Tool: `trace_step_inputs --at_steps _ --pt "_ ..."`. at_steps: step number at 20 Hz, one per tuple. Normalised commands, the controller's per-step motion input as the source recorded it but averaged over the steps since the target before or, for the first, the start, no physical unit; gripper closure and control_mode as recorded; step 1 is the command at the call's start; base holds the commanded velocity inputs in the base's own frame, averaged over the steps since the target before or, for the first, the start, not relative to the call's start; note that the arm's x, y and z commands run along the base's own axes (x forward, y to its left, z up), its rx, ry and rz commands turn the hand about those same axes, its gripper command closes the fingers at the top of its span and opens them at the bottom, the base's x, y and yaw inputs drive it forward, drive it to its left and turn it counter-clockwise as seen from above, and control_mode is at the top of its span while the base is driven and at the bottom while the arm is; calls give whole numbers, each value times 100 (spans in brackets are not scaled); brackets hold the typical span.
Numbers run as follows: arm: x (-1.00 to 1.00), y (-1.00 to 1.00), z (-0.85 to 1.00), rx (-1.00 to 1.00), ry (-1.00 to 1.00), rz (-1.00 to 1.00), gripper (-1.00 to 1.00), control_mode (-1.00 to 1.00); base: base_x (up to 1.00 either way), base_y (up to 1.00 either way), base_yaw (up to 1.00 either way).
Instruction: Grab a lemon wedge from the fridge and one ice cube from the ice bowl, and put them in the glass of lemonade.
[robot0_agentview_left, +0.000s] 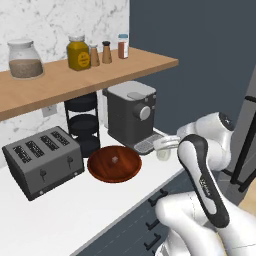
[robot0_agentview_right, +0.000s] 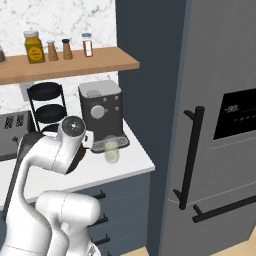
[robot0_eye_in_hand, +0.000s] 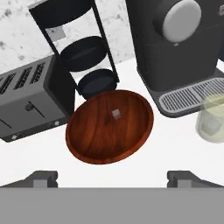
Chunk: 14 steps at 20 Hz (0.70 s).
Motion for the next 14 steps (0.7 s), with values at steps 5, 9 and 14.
trace_step_inputs --at_steps 5,9,14 --pt "-75 -1 23 -5 6 2 -100 -100 0 0 0" --pt "-100 -35 1 -12 0 0 -100 -100 0 0 0" --pt "-89 -16 2 -8 0 -5 -100 -100 0 0 0"
